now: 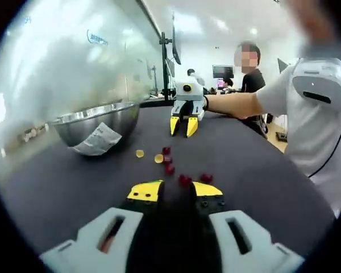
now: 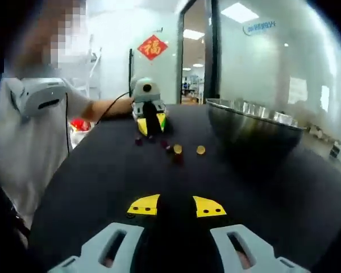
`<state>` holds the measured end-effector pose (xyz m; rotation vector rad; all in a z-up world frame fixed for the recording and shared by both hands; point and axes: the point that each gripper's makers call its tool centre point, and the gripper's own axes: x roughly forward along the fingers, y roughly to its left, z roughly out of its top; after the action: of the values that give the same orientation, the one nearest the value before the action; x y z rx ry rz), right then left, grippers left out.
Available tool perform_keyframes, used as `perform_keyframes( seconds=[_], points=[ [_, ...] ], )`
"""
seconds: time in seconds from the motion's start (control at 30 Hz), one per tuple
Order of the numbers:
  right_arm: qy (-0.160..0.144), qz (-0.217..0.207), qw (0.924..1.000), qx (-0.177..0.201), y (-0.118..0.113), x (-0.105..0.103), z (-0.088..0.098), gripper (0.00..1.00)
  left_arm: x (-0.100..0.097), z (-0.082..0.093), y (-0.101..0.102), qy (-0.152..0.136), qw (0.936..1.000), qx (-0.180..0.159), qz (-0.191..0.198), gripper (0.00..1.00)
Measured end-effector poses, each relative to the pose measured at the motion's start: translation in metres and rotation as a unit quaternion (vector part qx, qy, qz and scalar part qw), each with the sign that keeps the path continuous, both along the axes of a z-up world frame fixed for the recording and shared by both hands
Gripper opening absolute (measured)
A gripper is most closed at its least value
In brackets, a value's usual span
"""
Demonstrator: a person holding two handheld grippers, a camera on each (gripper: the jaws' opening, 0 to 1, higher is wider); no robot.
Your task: Pick candy and put bowl
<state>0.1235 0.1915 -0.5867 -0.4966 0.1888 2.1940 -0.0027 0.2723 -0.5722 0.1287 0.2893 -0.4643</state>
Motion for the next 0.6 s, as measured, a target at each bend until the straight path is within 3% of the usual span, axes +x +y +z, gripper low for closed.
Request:
perform_keyframes(
  seconds=[0.27, 0.6],
  points=[
    [0.005, 0.024, 0.9997, 0.005, 0.036, -0.026, 0.000, 0.16, 0.012, -0.005, -0.012, 0.012, 0.9998, 0.000, -0.014, 0.13],
    [0.003, 0.049, 0.9987, 0.013, 0.053, -0.044, 0.000, 0.16, 0.016, -0.007, -0.016, 0.015, 0.9997, 0.001, -0.017, 0.13]
  ],
)
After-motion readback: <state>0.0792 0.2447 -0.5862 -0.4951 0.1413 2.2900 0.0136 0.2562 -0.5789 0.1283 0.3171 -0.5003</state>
